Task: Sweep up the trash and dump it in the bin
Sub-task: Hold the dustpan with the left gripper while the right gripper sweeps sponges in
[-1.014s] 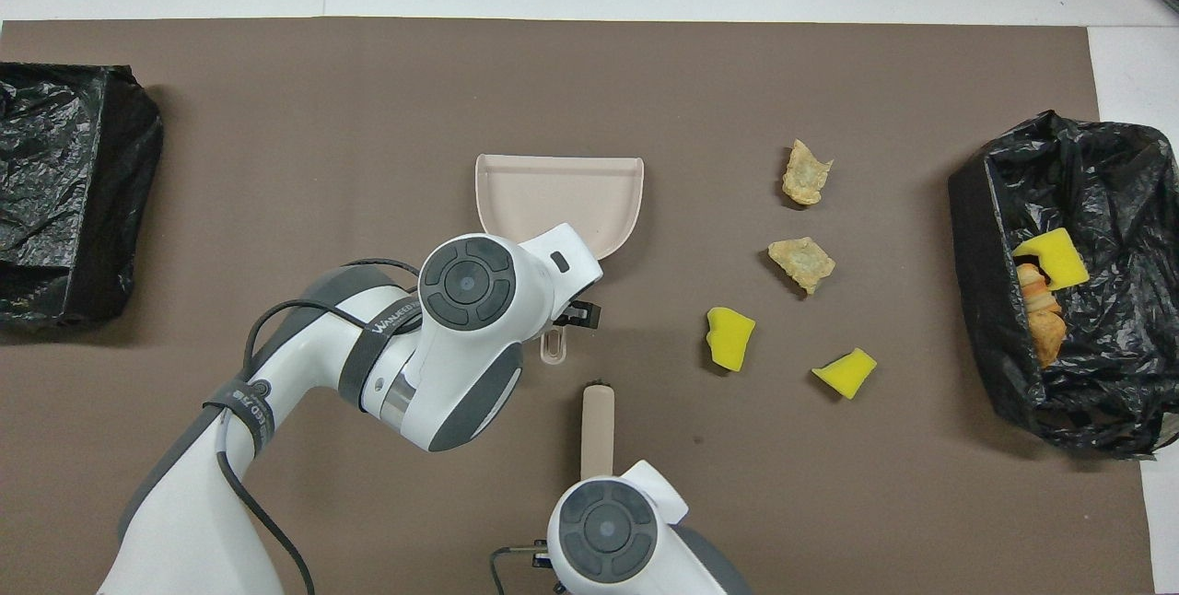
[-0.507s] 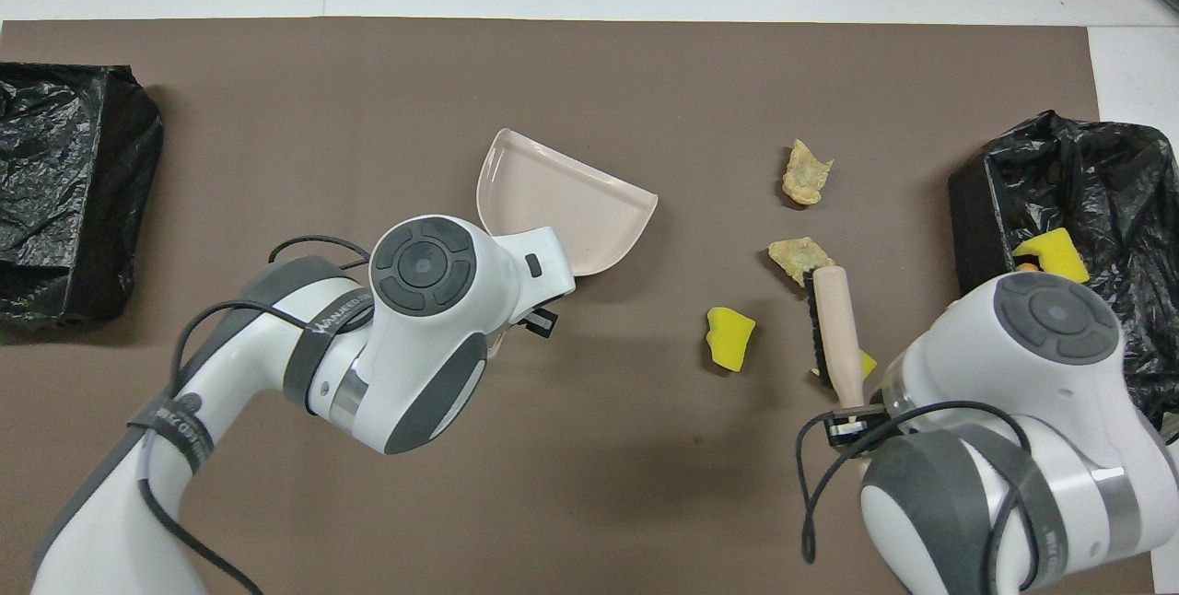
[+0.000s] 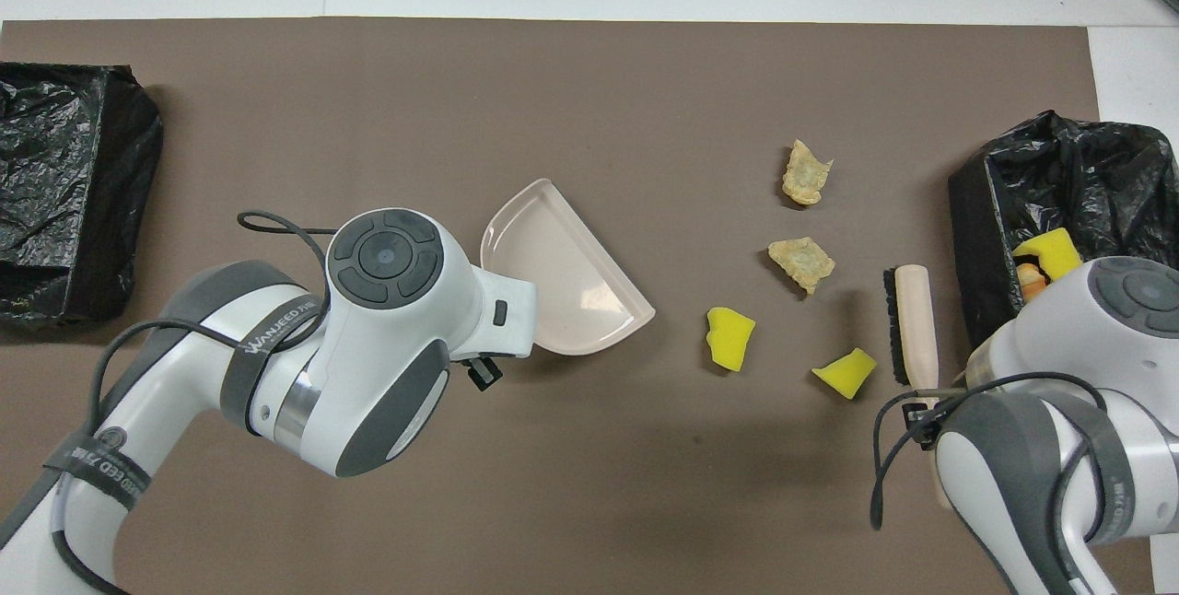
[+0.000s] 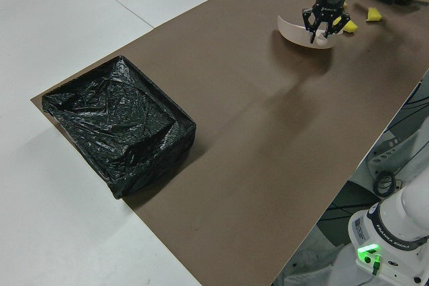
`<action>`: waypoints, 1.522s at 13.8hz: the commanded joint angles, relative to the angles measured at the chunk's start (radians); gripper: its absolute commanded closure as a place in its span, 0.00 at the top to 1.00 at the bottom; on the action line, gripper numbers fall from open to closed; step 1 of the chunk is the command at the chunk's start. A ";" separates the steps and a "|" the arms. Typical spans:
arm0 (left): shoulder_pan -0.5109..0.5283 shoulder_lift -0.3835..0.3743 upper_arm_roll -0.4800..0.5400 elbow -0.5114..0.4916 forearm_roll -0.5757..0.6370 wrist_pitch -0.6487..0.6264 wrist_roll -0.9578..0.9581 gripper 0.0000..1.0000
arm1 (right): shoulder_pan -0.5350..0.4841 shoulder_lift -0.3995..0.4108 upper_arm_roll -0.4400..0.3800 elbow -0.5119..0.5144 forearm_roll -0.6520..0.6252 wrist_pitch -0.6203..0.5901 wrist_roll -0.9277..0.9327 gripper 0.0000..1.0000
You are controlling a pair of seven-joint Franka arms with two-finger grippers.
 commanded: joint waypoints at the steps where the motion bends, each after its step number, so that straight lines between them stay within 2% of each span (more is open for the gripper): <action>1: -0.059 -0.022 0.007 -0.055 0.113 0.065 0.163 0.00 | -0.016 -0.066 0.017 -0.105 -0.016 0.055 0.039 0.00; 3: -0.056 -0.022 0.007 -0.064 0.114 0.078 0.191 0.00 | 0.001 -0.049 0.022 -0.128 -0.011 0.123 0.099 0.00; 5: -0.060 0.013 0.007 -0.060 0.114 0.088 0.191 0.00 | 0.040 -0.035 0.022 -0.125 0.004 0.160 0.125 0.00; 7: -0.053 0.028 0.007 -0.055 0.112 0.096 0.191 0.00 | 0.100 0.018 0.022 -0.111 0.048 0.206 0.171 0.00; 9: -0.051 0.030 0.007 -0.053 0.111 0.102 0.190 0.00 | 0.136 0.104 0.023 -0.016 0.070 0.203 0.226 0.00; 11: -0.049 0.030 0.007 -0.055 0.111 0.099 0.185 0.00 | 0.202 0.181 0.023 0.062 0.146 0.204 0.274 0.00; 16: -0.051 0.027 0.008 -0.061 0.111 0.102 0.159 0.00 | 0.298 0.316 0.023 0.216 0.278 0.221 0.404 0.00; 21: -0.043 0.028 0.007 -0.070 0.111 0.148 0.167 0.00 | 0.442 0.331 0.023 0.237 0.421 0.341 0.399 0.00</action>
